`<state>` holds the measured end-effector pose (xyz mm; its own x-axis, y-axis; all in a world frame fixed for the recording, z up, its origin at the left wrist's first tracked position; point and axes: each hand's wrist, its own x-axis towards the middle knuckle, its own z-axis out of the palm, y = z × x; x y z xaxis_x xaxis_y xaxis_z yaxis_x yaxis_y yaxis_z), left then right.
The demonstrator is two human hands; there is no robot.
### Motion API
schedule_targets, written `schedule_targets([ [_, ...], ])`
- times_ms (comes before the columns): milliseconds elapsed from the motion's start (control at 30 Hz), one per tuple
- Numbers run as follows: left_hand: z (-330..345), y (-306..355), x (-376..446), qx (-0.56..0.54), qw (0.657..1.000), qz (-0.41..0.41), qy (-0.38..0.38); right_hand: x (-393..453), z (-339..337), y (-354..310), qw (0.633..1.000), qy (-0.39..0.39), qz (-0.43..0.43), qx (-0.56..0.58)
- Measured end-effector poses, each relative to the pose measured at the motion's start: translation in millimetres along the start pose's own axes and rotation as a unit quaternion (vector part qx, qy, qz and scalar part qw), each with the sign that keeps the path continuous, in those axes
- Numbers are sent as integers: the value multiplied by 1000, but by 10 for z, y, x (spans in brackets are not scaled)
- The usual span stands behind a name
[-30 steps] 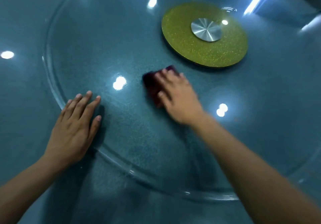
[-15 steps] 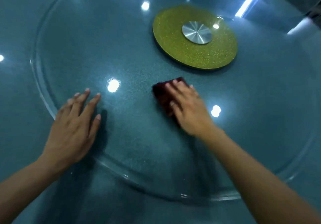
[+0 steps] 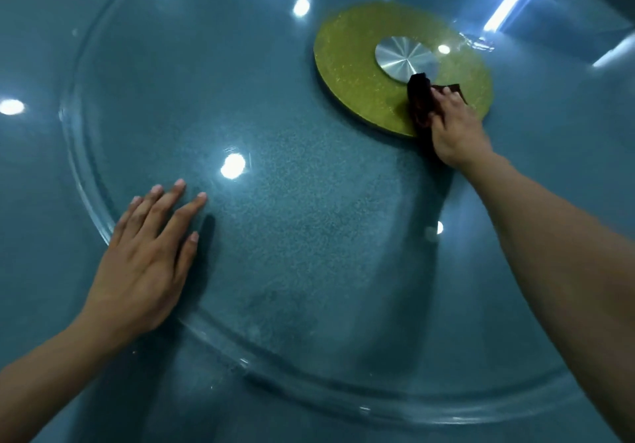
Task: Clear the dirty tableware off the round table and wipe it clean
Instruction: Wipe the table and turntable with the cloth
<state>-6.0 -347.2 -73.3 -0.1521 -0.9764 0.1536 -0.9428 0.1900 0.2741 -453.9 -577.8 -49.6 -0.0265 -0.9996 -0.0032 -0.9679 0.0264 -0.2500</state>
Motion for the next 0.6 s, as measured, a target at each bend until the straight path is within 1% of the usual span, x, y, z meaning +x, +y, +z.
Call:
schedule_targets([
  [67, -3, -100, 61, 7, 1000, 7, -2, -327, 44, -165, 1000, 1, -12, 8],
  [100, -10, -157, 95, 11, 1000, 11, -2, -541, 78, -331, 999, 1, -34, 11],
  [133, -19, -218, 134, 15, 1000, 13, -4, -802, 127, -545, 997, -2, -69, 14],
  [200, -34, -339, 211, 31, 999, 20, -7, -1416, 291, -1055, 985, -22, -168, 27],
  [300, -71, -496, 336, 71, 997, 20, -1, -2418, 592, -1967, 944, -69, -320, 48],
  [367, -132, -574, 411, 93, 995, 14, 17, -2868, 706, -2420, 920, -89, -377, 53],
  [433, -199, -618, 444, 87, 996, -21, 29, -2951, 739, -2540, 906, -97, -410, 41],
  [500, -229, -583, 398, 63, 996, -46, 31, -2707, 711, -2387, 901, -98, -419, 47],
  [533, -230, -529, 341, 51, 997, -43, 28, -2487, 691, -2234, 911, -86, -401, 43],
  [600, -225, -369, 174, 30, 999, -22, 15, -1923, 604, -1832, 950, -46, -306, 30],
])
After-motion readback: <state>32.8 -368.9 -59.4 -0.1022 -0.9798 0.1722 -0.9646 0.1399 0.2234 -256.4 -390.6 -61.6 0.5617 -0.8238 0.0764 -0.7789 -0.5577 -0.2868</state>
